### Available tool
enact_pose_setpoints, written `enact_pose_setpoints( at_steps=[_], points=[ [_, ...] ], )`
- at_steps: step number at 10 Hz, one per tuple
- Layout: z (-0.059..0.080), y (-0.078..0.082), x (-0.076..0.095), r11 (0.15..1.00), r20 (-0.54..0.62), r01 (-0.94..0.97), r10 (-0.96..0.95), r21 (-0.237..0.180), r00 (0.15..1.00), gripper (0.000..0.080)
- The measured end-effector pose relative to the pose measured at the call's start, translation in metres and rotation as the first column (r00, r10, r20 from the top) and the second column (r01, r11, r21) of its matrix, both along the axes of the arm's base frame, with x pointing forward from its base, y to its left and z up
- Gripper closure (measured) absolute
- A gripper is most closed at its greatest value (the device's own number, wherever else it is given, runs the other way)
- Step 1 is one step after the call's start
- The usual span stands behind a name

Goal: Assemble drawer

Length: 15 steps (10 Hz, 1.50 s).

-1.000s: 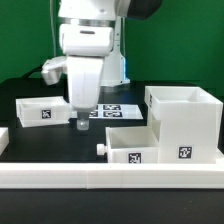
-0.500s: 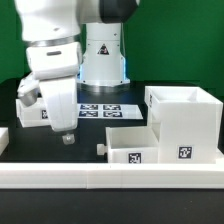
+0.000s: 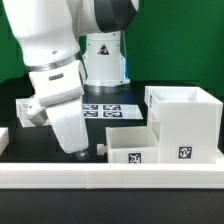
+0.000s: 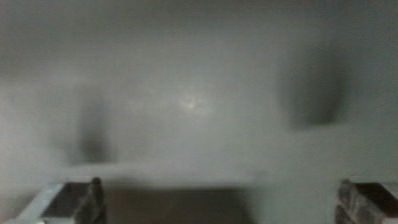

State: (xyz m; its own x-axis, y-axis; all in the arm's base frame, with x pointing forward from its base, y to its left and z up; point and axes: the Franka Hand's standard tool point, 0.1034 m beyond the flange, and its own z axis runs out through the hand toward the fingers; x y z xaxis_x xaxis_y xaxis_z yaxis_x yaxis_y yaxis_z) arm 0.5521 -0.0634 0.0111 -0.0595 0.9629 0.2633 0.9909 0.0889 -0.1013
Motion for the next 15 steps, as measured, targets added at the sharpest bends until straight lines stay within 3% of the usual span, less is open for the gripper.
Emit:
enact_pose_setpoints(
  at_steps=[5,10,15],
  points=[
    [0.009,0.050,0.018,1.000,-0.008,0.023,-0.023,0.000,1.000,0.0151],
    [0.008,0.050,0.017,0.999,-0.012,0.036,-0.036,-0.001,0.999,0.0151],
    [0.009,0.081,0.016,1.000,-0.031,0.020,-0.019,0.005,0.999,0.0151]
  ],
)
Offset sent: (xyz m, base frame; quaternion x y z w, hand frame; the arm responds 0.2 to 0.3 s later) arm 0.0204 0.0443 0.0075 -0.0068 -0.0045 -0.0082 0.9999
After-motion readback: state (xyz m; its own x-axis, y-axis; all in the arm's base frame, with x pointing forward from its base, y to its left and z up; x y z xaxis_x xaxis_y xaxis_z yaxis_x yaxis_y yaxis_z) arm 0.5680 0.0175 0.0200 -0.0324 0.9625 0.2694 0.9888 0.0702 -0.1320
